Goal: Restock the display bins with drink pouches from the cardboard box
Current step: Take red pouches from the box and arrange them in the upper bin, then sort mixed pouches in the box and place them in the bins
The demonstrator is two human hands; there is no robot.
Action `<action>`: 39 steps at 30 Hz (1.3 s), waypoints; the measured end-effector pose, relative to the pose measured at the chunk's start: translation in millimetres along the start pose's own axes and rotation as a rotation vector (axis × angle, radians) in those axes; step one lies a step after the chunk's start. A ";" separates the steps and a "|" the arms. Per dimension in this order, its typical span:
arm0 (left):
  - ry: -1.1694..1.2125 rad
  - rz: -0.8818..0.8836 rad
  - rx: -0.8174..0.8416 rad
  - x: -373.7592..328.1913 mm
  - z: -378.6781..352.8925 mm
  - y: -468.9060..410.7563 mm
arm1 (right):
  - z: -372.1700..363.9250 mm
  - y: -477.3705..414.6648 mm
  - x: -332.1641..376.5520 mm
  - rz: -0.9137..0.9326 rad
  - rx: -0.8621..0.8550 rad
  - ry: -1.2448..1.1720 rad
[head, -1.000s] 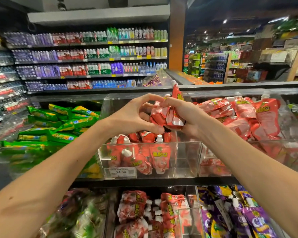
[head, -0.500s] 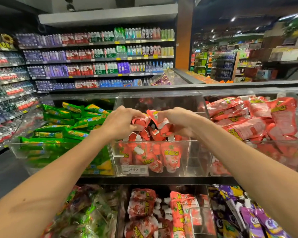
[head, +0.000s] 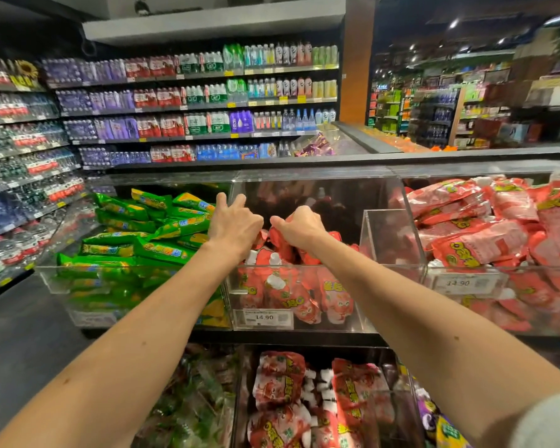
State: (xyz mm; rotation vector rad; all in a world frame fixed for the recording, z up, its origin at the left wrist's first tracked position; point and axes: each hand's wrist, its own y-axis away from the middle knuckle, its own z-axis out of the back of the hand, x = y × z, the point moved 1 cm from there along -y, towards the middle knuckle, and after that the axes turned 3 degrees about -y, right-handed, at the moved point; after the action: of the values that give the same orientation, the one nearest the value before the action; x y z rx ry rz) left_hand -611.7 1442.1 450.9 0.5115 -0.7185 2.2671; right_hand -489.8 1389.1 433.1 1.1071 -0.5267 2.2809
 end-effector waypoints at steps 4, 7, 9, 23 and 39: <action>0.031 -0.026 0.018 1.2 1.6 0.4 | -4.7 6.7 3.0 0.043 0.056 0.108; 0.143 -0.068 0.053 6.8 -3.6 4.2 | -1.6 15.9 6.2 0.069 0.080 0.203; 0.316 -0.081 0.046 10.3 -0.8 14.9 | 6.9 30.0 7.1 0.111 0.063 0.252; 1.464 -0.183 -0.279 -143.4 42.8 209.2 | 48.2 323.5 -190.5 0.260 -0.305 -0.222; 1.649 -1.072 0.615 -694.7 291.7 386.0 | 344.7 670.9 -512.7 -0.738 -0.871 -0.187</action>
State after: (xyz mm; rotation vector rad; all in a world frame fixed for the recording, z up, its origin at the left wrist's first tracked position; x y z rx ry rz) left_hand -370.4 681.6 168.1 -0.6353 0.9043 1.1123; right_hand -441.1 523.3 150.5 0.8439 -0.8844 1.1193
